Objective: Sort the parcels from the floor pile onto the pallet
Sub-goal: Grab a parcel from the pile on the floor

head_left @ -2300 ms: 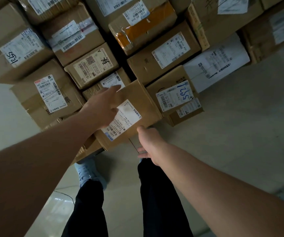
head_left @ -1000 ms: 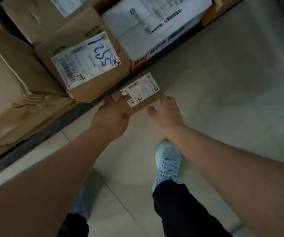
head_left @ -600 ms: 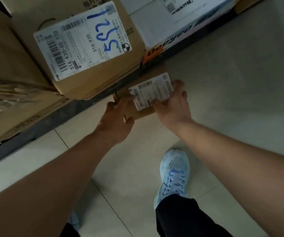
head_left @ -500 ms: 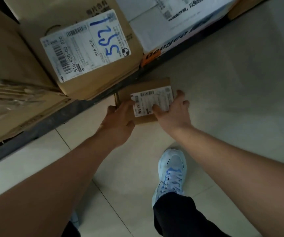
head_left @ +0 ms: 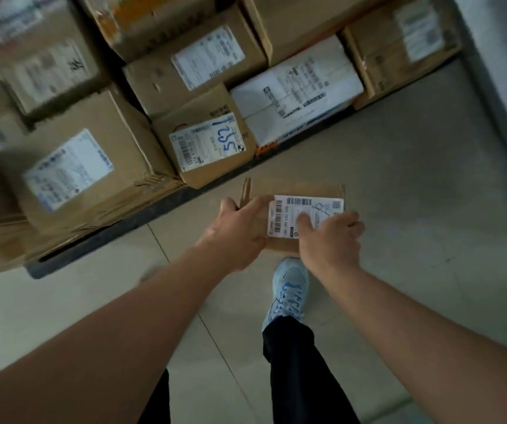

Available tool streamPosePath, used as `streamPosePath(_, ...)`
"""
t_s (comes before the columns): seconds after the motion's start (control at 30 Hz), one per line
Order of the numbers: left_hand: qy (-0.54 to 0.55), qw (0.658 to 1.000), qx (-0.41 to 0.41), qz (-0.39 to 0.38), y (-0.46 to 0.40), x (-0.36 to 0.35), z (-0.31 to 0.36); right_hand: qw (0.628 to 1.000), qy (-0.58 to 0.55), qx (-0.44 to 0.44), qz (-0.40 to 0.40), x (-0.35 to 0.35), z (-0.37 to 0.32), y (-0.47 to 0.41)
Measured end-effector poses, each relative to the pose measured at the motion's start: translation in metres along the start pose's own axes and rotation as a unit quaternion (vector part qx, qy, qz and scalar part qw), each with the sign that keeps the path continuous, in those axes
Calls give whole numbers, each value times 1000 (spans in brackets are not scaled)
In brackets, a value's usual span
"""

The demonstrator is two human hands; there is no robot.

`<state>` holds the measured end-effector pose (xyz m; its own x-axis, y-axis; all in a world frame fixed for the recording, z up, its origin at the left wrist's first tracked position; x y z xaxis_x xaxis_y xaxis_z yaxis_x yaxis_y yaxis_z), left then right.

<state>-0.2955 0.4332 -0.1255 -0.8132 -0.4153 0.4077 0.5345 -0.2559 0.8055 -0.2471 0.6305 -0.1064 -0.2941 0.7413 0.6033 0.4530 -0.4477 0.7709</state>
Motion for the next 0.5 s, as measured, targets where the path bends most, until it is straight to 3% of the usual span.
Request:
streamPosePath(0.27, 70, 994, -15, 84, 64, 106, 46, 987, 30, 152, 28, 77, -101, 54)
streamPosePath(0.5, 133, 984, 23, 120, 74, 182, 21, 973, 17, 231, 3, 74, -188, 64)
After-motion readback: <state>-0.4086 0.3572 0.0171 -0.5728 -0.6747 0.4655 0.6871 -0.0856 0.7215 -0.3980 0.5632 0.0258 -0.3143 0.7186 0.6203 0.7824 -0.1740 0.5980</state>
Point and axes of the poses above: each hand's wrist, its own y-axis away from the middle knuckle, its own x-axis out of the back of the hand, z = x × y, the point moved 9 cm from there along -y, towards the middle knuckle, and after that the axes turned 8 degrees about -z, right-handed, at the moved point
